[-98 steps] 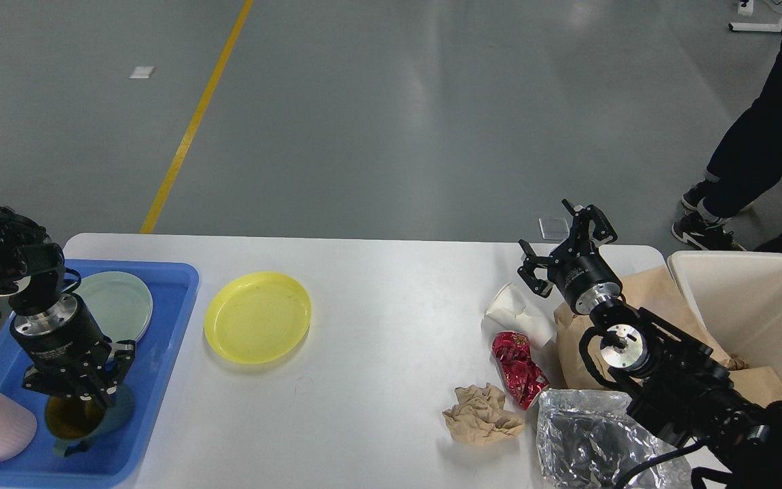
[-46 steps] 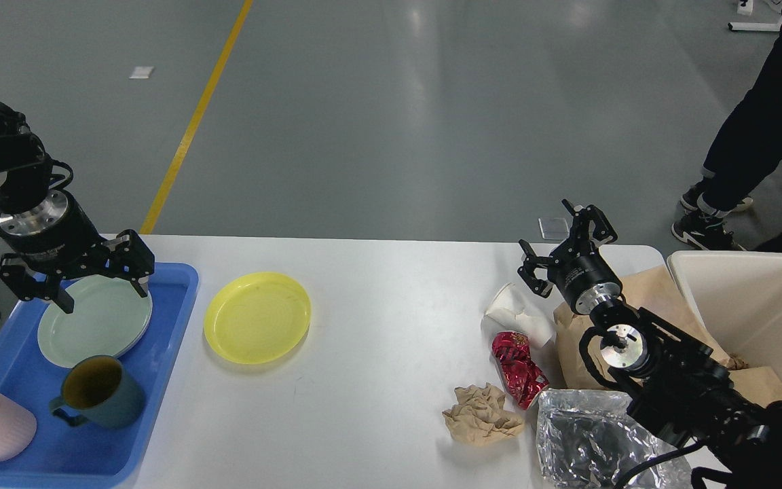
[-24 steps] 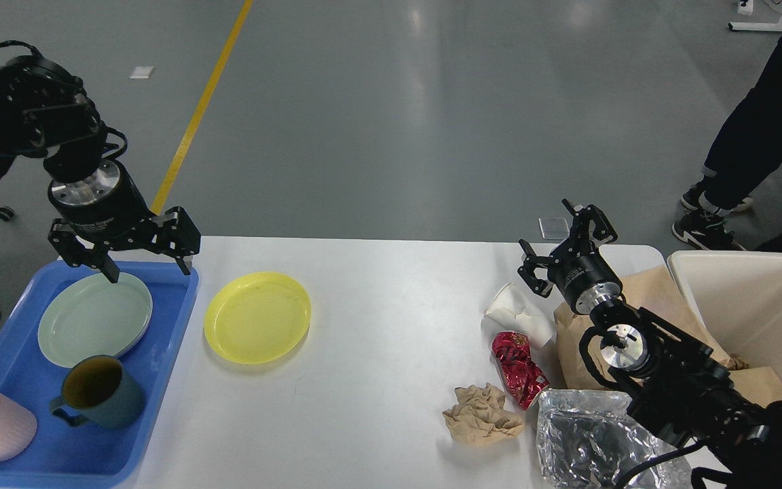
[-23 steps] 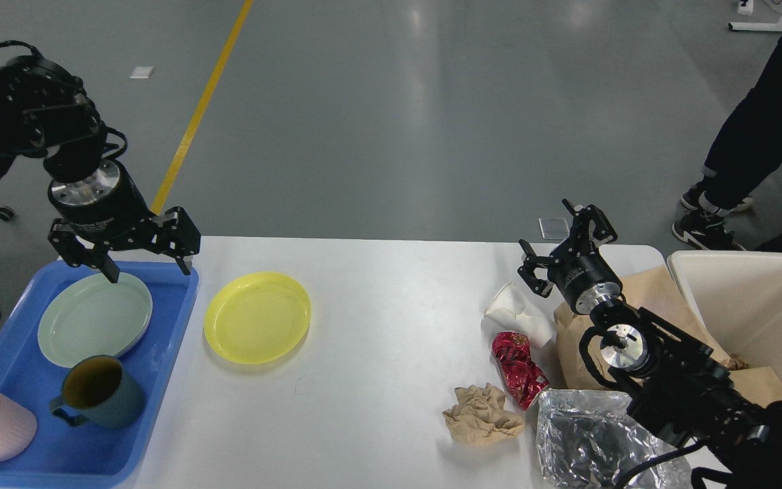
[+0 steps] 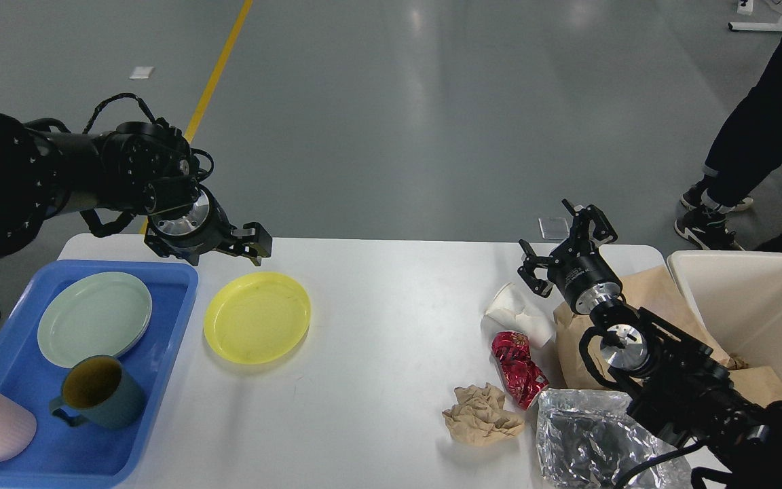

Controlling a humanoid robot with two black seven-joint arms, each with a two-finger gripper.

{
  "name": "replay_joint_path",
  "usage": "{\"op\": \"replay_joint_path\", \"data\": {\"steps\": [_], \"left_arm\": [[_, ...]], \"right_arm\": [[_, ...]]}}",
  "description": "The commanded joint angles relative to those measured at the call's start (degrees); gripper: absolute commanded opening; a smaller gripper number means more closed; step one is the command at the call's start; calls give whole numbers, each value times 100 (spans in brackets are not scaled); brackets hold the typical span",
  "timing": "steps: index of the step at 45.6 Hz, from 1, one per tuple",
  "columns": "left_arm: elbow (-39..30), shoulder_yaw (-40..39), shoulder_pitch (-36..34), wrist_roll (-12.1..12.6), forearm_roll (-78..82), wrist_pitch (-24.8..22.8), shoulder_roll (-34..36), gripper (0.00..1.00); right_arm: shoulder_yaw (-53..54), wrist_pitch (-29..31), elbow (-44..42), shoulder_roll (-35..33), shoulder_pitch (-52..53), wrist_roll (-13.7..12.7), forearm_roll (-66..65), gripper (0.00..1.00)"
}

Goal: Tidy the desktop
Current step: 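Lower the left gripper to the rim of the yellow plate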

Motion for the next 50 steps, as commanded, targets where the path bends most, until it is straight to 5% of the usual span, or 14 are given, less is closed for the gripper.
{"op": "replay_joint_path", "data": {"steps": [1, 27, 50], "left_arm": [[0, -20, 175, 35, -490, 125, -57, 96], [-26, 524, 1019, 70, -2169, 644, 690, 96], [9, 498, 1625, 52, -3101, 986, 673, 95]], "right_arm": [[0, 0, 0, 0, 0, 0, 2, 100], [0, 0, 0, 0, 0, 0, 2, 100], [0, 0, 0, 0, 0, 0, 2, 100]]}}
